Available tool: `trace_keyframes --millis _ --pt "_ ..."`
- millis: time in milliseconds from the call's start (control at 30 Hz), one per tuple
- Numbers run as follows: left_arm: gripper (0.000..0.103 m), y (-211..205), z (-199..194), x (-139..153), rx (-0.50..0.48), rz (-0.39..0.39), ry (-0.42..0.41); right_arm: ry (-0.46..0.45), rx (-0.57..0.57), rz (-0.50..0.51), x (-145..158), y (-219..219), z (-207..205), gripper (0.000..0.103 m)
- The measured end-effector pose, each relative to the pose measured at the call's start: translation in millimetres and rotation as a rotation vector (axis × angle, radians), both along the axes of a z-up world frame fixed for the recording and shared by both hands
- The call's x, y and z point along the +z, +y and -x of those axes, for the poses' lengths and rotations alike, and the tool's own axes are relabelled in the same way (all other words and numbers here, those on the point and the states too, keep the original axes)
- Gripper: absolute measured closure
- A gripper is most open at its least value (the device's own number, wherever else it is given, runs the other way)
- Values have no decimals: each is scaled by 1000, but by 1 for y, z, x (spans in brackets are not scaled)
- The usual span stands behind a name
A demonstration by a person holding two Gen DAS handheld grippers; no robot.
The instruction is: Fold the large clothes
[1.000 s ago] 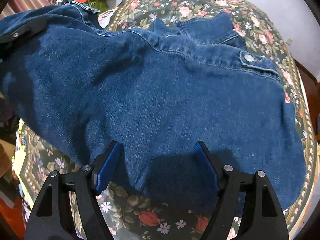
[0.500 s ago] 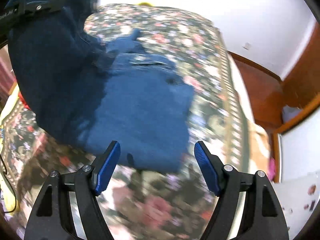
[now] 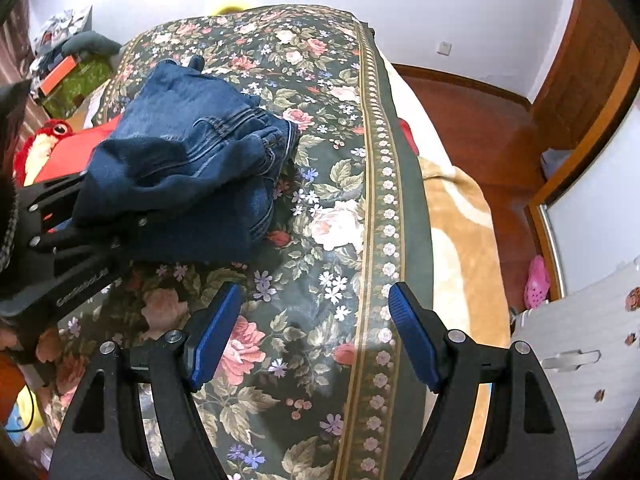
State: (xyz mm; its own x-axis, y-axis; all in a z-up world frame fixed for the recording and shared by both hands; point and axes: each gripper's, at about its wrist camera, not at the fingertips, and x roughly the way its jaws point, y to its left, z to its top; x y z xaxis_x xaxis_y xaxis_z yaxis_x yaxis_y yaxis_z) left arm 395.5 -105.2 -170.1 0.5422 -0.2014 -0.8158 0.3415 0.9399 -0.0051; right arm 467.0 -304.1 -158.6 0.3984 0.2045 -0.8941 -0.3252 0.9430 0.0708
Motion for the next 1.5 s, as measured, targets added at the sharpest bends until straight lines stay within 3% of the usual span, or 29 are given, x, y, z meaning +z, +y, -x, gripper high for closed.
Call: trace_keyframes --millis 33,100,133,200,267,367,533,600,867,1067,1300,1433,1500 --pt "75 2 3 5 2 -10 5 -4 1 -9 2 1 1 30" --pt "53 13 11 14 -4 41 17 -14 5 -17 6 -1 6 30" --pt "48 14 17 18 -2 69 24 -22 7 -20 9 1 8 30" --pt "45 29 26 31 5 142 26 -41 15 -33 16 4 10 30" --pt "45 40 35 42 11 158 15 -64 27 -52 27 9 12 30" --pt "36 62 43 58 49 163 -28 -100 44 -90 42 18 13 30" --pt "31 102 53 77 152 92 -139 -133 95 -172 63 43 15 28" --pt "22 119 54 78 194 58 -166 -143 127 -195 67 59 15 25" --pt "20 156 43 35 285 33 -58 -87 211 -127 35 107 9 25" --pt "20 152 39 -10 254 17 83 -58 151 -20 8 94 -4 25" --pt "19 138 42 -25 219 8 87 -84 110 45 0 61 -8 25" --pt "19 141 43 -25 233 38 101 -91 31 165 -11 47 -16 25" --pt "19 143 46 -22 237 40 97 -69 16 151 -13 38 -17 25"
